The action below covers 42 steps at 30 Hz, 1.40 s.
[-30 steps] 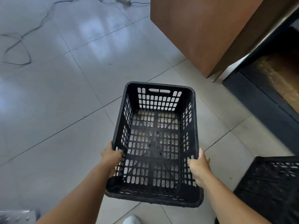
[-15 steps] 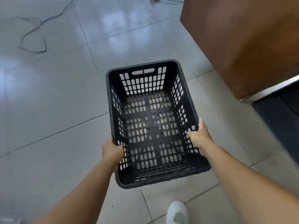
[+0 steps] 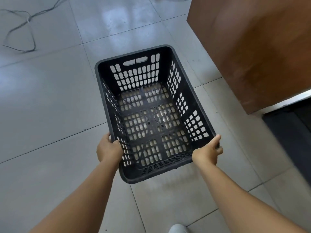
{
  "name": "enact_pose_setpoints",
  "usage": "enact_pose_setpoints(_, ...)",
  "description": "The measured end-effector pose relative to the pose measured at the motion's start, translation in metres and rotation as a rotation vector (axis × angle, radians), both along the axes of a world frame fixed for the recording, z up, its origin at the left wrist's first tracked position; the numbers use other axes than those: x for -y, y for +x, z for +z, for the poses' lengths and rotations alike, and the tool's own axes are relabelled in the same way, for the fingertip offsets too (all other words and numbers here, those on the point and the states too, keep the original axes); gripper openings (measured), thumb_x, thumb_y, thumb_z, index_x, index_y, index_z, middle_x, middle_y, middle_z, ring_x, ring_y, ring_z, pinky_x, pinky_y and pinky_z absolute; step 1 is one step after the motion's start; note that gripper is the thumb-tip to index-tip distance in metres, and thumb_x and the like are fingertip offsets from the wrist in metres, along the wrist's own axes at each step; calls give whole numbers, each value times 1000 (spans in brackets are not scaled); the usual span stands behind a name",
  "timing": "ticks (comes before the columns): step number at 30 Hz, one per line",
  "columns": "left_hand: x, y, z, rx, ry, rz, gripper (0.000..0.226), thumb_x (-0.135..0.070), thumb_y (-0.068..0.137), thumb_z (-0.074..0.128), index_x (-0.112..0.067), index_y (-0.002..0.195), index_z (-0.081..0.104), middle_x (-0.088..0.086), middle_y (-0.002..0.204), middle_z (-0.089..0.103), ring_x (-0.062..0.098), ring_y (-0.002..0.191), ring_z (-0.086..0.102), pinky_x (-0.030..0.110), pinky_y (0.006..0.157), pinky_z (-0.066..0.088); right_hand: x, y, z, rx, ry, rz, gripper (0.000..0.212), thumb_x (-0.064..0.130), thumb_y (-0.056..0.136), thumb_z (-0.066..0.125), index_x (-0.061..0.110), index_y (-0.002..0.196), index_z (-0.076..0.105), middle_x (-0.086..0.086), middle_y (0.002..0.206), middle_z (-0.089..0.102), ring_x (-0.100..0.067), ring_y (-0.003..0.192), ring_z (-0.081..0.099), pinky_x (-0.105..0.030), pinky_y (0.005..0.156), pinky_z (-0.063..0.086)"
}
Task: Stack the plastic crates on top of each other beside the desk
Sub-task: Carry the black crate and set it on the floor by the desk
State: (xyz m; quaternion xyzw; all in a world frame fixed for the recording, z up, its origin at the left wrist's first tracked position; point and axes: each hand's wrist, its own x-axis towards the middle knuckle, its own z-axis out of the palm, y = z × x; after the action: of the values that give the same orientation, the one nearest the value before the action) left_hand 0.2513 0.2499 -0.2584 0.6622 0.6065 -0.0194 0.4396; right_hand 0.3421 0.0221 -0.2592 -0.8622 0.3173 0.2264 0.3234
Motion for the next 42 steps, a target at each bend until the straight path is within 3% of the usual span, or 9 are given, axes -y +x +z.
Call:
enact_pose_setpoints(3, 6, 6, 2, 121, -90, -106, 51, -2, 87, 54, -35, 126, 52, -3, 100, 68, 21, 91, 64, 40, 83, 56, -4, 20, 2, 66, 16, 46, 89, -8, 91, 46, 29, 153, -7, -7, 159, 1, -30, 104, 57, -35, 83, 46)
enact_pose_setpoints(7, 8, 21, -6, 108, -134, -171, 65, -1, 87, 54, -33, 139, 36, 2, 117, 65, 26, 103, 63, 46, 88, 56, -13, 35, 8, 42, 52, 90, 81, 2, 95, 48, 21, 154, -5, -4, 161, -10, -32, 127, 47, -37, 100, 41)
enact_pose_setpoints(12, 11, 27, -8, 39, -52, -205, 67, -1, 86, 52, -30, 141, 30, 3, 125, 61, 28, 99, 62, 35, 68, 56, -11, 31, 27, -45, 121, 142, 84, 12, 96, 52, 24, 154, -7, -4, 162, -12, -32, 135, 41, -37, 104, 38)
enact_pose_setpoints(14, 17, 29, 1, 12, -12, -227, 67, -6, 85, 55, -29, 143, 28, 4, 134, 54, 33, 115, 56, 44, 86, 54, -8, 22, 41, -41, 143, 151, 83, 21, 96, 52, 26, 154, -8, -2, 162, -13, -30, 136, 40, -38, 103, 39)
enact_pose_setpoints(16, 31, 29, 21, 6, 41, -262, 69, -14, 89, 58, -27, 148, 24, 5, 146, 44, 34, 132, 42, 51, 106, 40, -5, 10, 57, 4, 170, 150, 79, 28, 97, 49, 25, 154, -5, 1, 162, -9, -28, 139, 36, -39, 105, 37)
enact_pose_setpoints(19, 63, 19, 68, 96, 14, -336, 70, -20, 95, 55, -21, 153, 16, 1, 156, 28, 25, 143, 27, 46, 116, 27, 2, -13, 87, 107, 222, 114, 72, 33, 98, 44, 19, 155, 2, 0, 163, 2, -23, 145, 25, -37, 113, 27)
enact_pose_setpoints(22, 97, 2, 115, 186, -103, -448, 67, -26, 97, 51, -24, 154, 15, -1, 158, 25, 20, 144, 28, 44, 116, 29, 15, -44, 124, 139, 251, 32, 67, 37, 99, 39, 18, 154, 7, -2, 163, 10, -23, 147, 21, -38, 115, 23)
enact_pose_setpoints(30, 194, -64, 223, 222, -227, -793, 60, -34, 98, 46, -22, 152, 22, 0, 147, 44, 17, 132, 45, 37, 109, 37, 90, -157, 214, 243, 253, -184, 61, 39, 100, 36, 15, 152, 18, -5, 158, 27, -22, 141, 35, -35, 112, 29)
enact_pose_setpoints(42, 394, -182, 278, 101, -397, -1217, 58, -36, 97, 46, -21, 151, 28, 2, 144, 48, 20, 129, 48, 35, 107, 38, 280, -328, 274, 251, 93, -644, 56, 41, 99, 37, 15, 148, 31, -6, 152, 39, -25, 136, 42, -35, 109, 33)
